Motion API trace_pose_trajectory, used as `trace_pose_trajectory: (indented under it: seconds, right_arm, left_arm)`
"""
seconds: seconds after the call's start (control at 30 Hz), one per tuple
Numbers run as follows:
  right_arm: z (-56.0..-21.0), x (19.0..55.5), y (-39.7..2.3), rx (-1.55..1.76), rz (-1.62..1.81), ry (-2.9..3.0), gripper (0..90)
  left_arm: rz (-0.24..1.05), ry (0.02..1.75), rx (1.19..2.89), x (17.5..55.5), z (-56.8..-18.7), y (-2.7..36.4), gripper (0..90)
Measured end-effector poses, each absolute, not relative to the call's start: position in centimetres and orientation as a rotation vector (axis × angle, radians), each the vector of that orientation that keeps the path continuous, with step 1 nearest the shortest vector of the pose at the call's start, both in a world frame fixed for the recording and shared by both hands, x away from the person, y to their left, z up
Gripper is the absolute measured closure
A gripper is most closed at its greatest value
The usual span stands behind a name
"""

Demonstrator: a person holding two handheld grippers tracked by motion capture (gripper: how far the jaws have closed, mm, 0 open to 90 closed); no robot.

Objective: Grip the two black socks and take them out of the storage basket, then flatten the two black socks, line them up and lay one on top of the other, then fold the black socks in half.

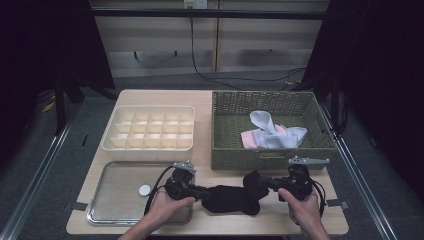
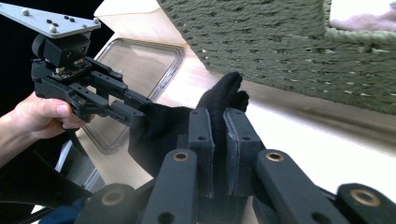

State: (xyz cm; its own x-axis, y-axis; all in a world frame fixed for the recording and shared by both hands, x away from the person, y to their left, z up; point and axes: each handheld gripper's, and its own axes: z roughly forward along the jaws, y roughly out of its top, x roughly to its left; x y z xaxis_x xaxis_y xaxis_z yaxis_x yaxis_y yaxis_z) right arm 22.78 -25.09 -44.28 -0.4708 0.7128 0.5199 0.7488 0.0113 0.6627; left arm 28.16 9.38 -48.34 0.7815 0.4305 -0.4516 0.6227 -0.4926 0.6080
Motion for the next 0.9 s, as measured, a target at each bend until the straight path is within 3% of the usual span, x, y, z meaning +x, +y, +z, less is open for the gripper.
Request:
trace_pose_trajectory:
  seconds: [0.9]
  right_arm:
    - [-44.8, 24.3, -20.9, -1.504, -1.396, -2.279, 81.8]
  left_arm:
    - [-0.306, 0.775, 2.172, 28.2, -48.4, 9.1, 74.6]
